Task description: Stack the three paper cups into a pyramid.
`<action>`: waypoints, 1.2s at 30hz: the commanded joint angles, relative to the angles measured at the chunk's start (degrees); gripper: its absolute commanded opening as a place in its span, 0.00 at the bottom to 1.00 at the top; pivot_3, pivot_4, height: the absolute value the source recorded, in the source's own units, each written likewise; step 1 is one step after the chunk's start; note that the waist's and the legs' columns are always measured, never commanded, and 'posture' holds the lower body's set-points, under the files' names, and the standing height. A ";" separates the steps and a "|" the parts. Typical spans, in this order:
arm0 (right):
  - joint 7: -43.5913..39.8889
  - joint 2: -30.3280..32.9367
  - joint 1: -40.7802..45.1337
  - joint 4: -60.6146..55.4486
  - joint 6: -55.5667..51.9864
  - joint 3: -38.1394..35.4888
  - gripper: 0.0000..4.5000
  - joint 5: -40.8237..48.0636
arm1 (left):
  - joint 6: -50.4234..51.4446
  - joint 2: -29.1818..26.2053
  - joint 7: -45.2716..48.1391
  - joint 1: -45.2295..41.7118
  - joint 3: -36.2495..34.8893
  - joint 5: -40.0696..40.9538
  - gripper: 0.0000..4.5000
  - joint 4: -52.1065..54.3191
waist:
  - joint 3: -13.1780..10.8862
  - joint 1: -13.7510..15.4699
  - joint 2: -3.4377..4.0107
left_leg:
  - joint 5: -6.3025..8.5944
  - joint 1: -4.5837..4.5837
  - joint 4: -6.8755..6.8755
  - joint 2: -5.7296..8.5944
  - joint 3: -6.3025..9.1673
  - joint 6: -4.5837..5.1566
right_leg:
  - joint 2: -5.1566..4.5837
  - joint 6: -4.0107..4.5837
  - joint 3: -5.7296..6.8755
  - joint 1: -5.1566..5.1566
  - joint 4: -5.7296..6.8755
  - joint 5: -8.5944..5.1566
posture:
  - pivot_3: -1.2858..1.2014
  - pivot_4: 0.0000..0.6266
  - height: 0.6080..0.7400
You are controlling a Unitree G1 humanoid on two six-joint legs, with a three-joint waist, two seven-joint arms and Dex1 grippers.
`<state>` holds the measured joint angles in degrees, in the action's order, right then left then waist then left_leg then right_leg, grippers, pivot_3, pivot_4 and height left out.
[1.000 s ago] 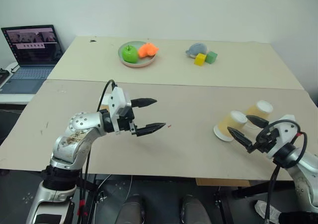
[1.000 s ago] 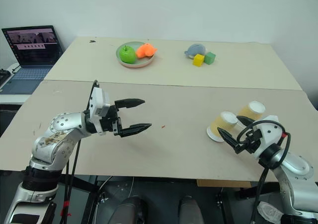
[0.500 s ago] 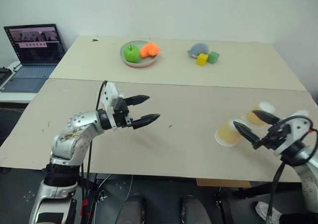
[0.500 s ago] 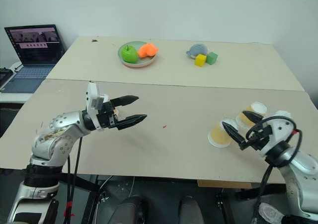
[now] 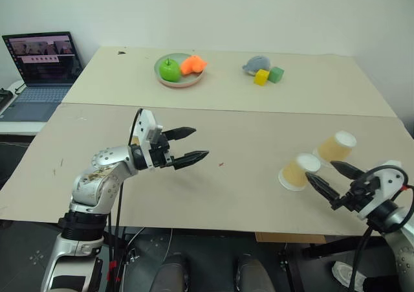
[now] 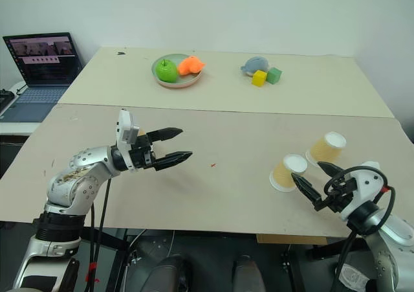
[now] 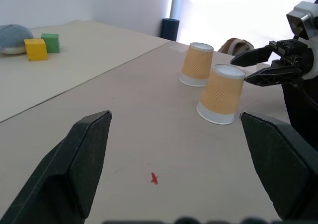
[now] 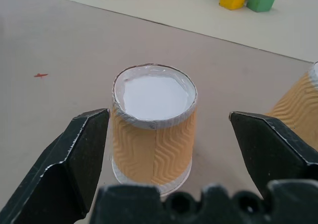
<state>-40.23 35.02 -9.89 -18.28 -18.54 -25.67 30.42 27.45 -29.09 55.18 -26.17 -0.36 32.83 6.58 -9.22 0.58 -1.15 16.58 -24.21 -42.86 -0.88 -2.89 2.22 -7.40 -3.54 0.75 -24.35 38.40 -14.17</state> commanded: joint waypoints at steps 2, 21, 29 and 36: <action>-0.20 -0.08 1.28 2.27 2.54 -0.90 1.00 -0.48 | 0.35 -1.02 -0.65 -0.08 -2.13 1.11 0.98 3.25 | 0.00 0.01 0.00 | 0.00 0.00 0.00 0.00 0.00 0.00 | 0.00 0.00 0.01 0.00 0.01 0.00 | 0.52 0.24 0.53; -2.77 -1.08 13.47 14.66 6.93 6.59 1.00 -4.76 | 2.09 -1.27 -4.54 1.06 -4.91 2.77 0.98 6.59 | -0.01 -0.06 0.00 | 0.00 0.01 0.02 0.01 0.00 0.00 | 0.00 0.00 0.00 -0.01 0.02 0.00 | 0.52 0.24 0.53; -3.68 -1.06 16.10 17.43 8.38 7.39 0.70 -5.44 | 2.46 -1.48 -6.93 3.42 -6.56 2.81 1.00 8.28 | -0.01 -0.06 0.00 | 0.00 0.01 0.01 0.01 0.00 -0.01 | -0.01 0.00 0.01 -0.01 0.03 0.01 | 0.52 0.24 0.53; -4.11 -1.03 19.83 15.92 7.33 9.97 0.60 -5.73 | 1.98 -5.10 -6.82 13.31 -10.64 2.21 1.00 10.87 | -0.02 -1.04 0.02 | -0.01 0.02 0.04 -0.02 0.00 -0.01 | -0.01 0.01 -0.01 -0.06 0.08 0.00 | 0.52 0.24 0.53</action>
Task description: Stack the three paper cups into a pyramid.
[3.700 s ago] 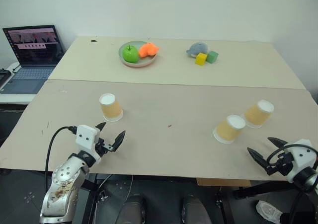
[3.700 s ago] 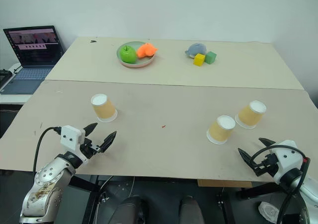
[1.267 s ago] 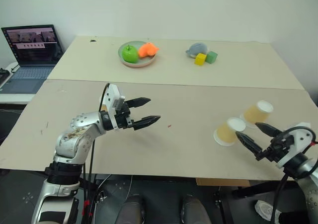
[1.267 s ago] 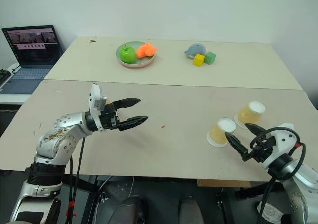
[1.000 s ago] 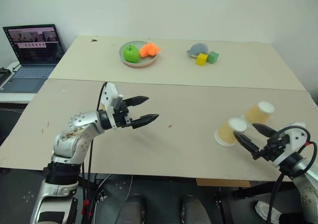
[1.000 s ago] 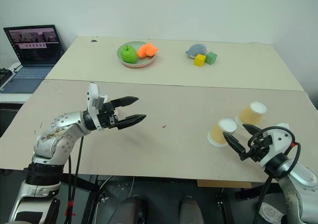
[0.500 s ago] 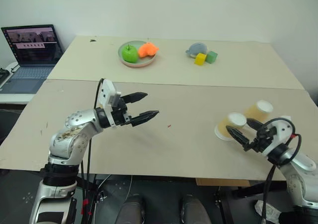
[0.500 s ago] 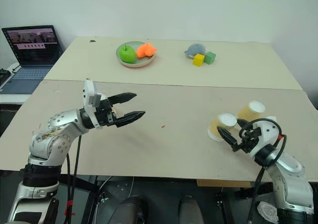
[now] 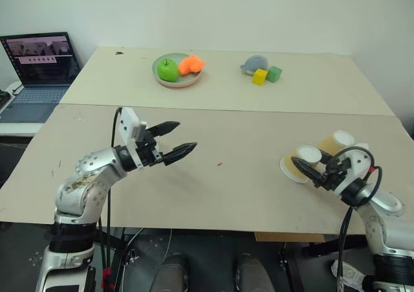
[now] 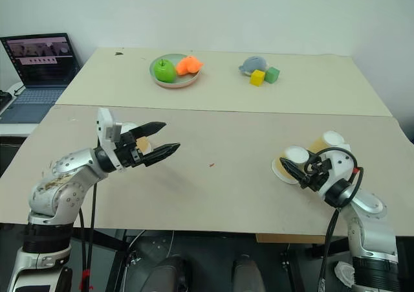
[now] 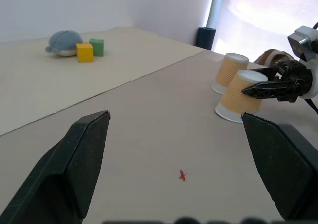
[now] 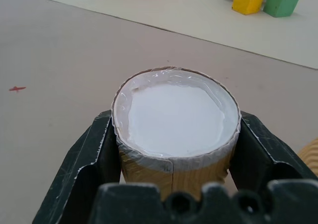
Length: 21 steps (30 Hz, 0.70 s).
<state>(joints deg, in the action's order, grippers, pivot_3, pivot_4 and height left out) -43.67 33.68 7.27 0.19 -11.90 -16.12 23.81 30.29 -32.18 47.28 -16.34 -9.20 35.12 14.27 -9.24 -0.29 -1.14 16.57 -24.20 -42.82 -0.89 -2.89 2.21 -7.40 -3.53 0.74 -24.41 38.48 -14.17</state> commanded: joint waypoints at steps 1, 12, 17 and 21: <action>-1.08 0.25 3.74 -2.77 0.15 1.12 0.60 1.15 | -1.32 -3.04 1.91 5.63 -1.74 -0.61 1.00 3.70 | -0.01 -0.37 0.01 | 0.00 0.00 0.00 -0.02 -0.01 0.00 | 0.00 0.00 -0.02 -0.01 0.00 0.00 | 0.52 0.24 0.53; -12.68 -7.18 21.99 5.11 -2.76 18.50 0.60 -0.05 | -3.91 -4.52 1.04 14.18 -1.58 -2.82 1.00 9.34 | -0.06 -0.14 -0.02 | -0.02 -0.06 0.00 -0.06 0.07 -0.05 | -0.04 0.06 0.06 -0.08 0.01 0.00 | 0.52 0.24 0.53; -16.62 -13.21 31.42 17.95 2.95 22.96 0.60 -3.85 | -4.77 -4.06 -1.07 15.68 -2.83 -3.15 1.00 13.38 | -0.09 -0.45 -0.04 | -0.03 -0.06 0.02 -0.04 0.07 -0.05 | -0.04 0.06 0.08 -0.13 0.05 0.01 | 0.52 0.24 0.53; -17.88 -16.87 36.98 27.71 7.46 23.32 0.60 -5.99 | -5.36 -3.21 -3.67 14.45 -4.54 -2.17 1.00 14.95 | -0.10 -0.43 -0.03 | -0.05 -0.07 0.03 -0.02 0.07 -0.10 | -0.05 0.07 0.09 -0.18 0.09 0.02 | 0.52 0.24 0.53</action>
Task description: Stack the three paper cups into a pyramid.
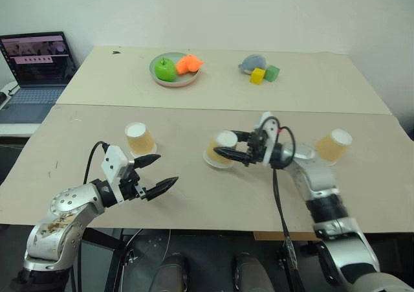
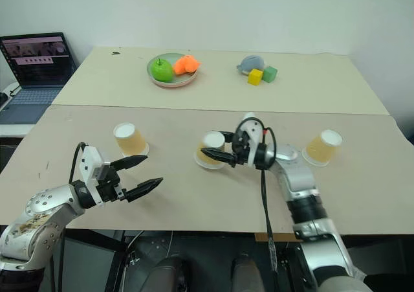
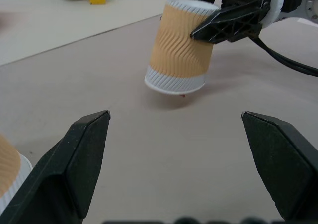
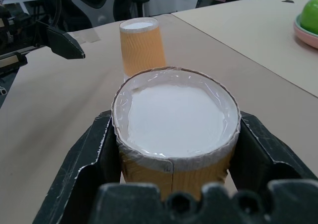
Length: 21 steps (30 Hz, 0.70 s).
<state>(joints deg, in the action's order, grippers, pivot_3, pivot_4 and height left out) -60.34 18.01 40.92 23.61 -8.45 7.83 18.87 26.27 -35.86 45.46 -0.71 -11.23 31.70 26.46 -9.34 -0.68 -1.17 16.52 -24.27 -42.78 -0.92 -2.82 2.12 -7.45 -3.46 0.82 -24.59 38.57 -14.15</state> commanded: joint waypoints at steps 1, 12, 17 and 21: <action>-1.66 -1.79 4.41 6.23 4.93 -0.58 0.60 -1.48 | -1.44 0.52 -2.28 -1.28 -2.74 1.11 1.00 2.93 | 0.00 -0.05 0.00 | 0.00 0.00 -0.01 0.00 0.00 -0.01 | 0.00 0.01 -0.01 0.00 0.00 0.01 | 0.52 0.24 0.53; -4.47 -4.03 7.57 15.54 8.93 -0.63 0.99 -4.17 | -1.97 0.81 -4.05 -1.00 -2.93 0.56 1.00 3.01 | -0.01 -0.28 0.01 | -0.05 -0.10 0.00 0.05 -0.06 -0.10 | 0.00 0.03 -0.07 -0.28 0.23 0.01 | 0.52 0.24 0.53; -4.14 -2.38 6.97 11.79 5.06 -3.67 0.99 -1.90 | -1.81 1.55 -3.48 -2.60 -0.67 0.54 1.00 2.06 | -0.01 -0.21 0.01 | -0.08 -0.18 0.00 0.05 -0.08 -0.15 | 0.00 0.04 -0.12 -0.42 0.33 0.00 | 0.52 0.24 0.53; -2.23 1.24 6.06 4.29 -0.98 -8.31 0.99 1.82 | -1.66 1.96 -1.68 -5.22 2.15 0.30 1.00 0.06 | -0.02 0.02 0.01 | -0.09 -0.38 -0.03 0.05 -0.07 -0.16 | -0.03 0.04 -0.10 -0.53 0.33 0.01 | 0.52 0.24 0.53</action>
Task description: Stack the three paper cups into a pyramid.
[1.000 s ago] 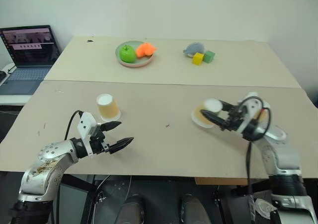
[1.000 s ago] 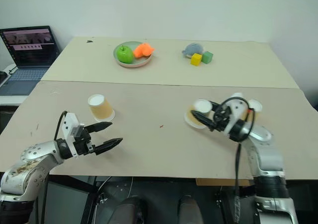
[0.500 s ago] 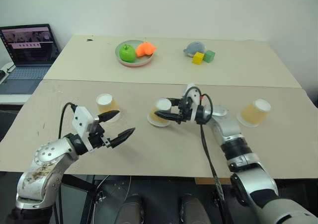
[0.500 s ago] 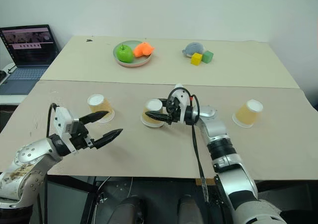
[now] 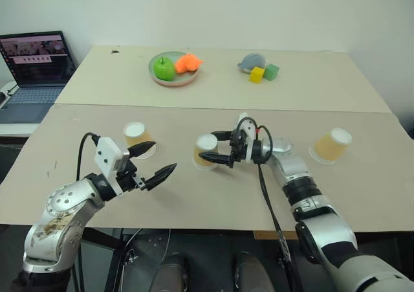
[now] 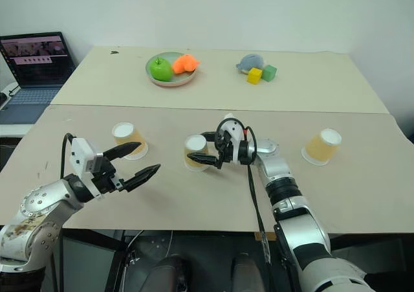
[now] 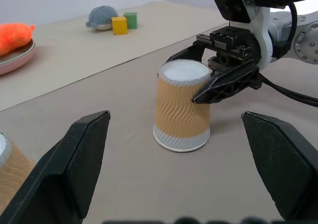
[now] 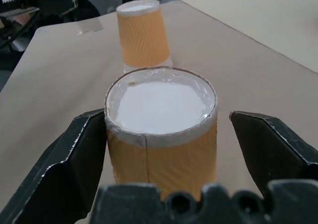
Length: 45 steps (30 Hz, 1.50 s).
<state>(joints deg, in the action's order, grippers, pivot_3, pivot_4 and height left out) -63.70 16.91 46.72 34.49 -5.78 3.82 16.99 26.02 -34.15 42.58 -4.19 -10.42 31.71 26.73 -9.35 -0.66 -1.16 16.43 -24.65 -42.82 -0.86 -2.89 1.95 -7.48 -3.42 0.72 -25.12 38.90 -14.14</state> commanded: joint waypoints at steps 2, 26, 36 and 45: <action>2.07 3.89 -0.63 -10.94 -7.42 -6.23 0.99 5.83 | -1.45 0.42 1.96 -3.04 2.42 0.25 1.00 -1.21 | 0.00 -0.09 0.00 | 0.00 -0.04 0.00 0.01 0.00 0.01 | 0.00 0.00 0.00 -0.02 -0.01 0.00 | 0.52 0.24 0.53; 30.23 23.27 -43.34 -49.76 -20.86 -47.64 0.99 11.48 | -2.24 5.64 16.23 -21.95 14.46 0.60 1.00 -13.20 | -0.05 1.28 -0.06 | 0.03 -0.07 -0.02 0.04 -0.05 0.09 | 0.01 -0.02 0.00 0.09 -0.16 -0.01 | 0.52 0.24 0.53; 32.23 17.11 -48.79 -45.78 -17.91 -44.32 0.99 11.25 | -2.01 6.78 17.72 -24.43 15.44 0.29 1.00 -14.01 | -0.04 0.41 -0.05 | 0.03 0.06 -0.01 0.01 -0.06 0.10 | 0.06 -0.03 -0.10 0.15 -0.14 -0.01 | 0.52 0.24 0.53; 31.99 17.11 -45.74 -40.34 -15.87 -40.89 0.99 10.72 | -1.60 6.25 16.33 -22.86 14.73 0.33 1.00 -12.29 | -0.05 0.48 -0.04 | 0.03 0.04 -0.01 0.02 -0.05 0.10 | 0.06 -0.03 -0.08 0.15 -0.15 -0.01 | 0.52 0.24 0.53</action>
<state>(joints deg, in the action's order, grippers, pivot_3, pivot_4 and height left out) -31.90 33.55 0.19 -6.04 -23.68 -36.43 27.81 24.83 -27.54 59.19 -26.96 5.46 31.60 11.95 -9.40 -0.18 -1.20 16.46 -24.61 -42.83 -0.84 -2.94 2.05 -7.42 -3.45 0.64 -24.98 38.75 -14.15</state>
